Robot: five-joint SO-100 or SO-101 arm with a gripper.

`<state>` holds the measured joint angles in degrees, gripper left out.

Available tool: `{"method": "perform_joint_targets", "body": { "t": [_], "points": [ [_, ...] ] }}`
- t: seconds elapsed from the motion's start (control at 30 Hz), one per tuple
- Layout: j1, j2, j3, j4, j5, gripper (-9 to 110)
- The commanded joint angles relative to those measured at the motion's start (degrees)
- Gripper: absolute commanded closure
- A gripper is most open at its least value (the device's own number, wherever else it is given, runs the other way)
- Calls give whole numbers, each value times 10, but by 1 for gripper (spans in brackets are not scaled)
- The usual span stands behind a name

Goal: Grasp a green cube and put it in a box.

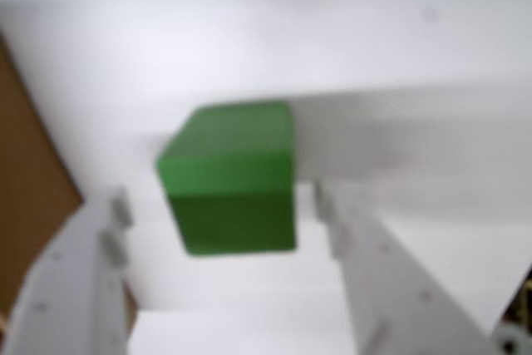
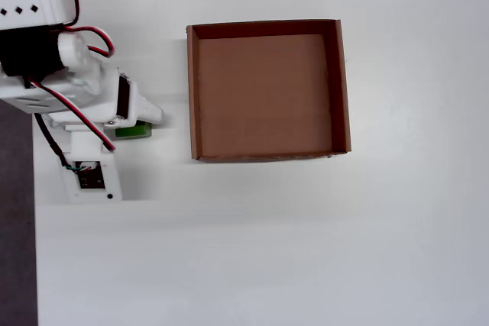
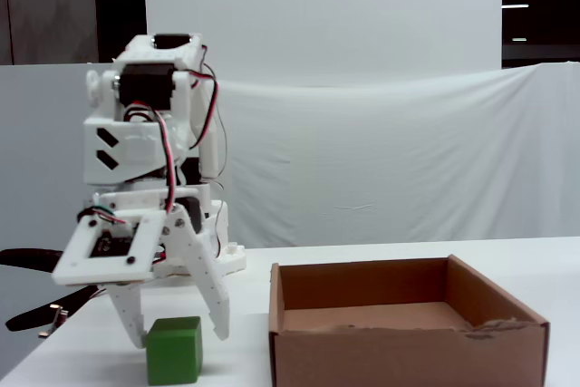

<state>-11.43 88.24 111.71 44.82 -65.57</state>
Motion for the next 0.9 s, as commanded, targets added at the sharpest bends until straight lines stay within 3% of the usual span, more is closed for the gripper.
{"method": "perform_joint_targets", "body": {
  "t": [0.0, 0.87],
  "points": [
    [1, 13, -11, -8, 3, 73],
    [-4, -35, -77, 5, 40, 80]
  ]
}}
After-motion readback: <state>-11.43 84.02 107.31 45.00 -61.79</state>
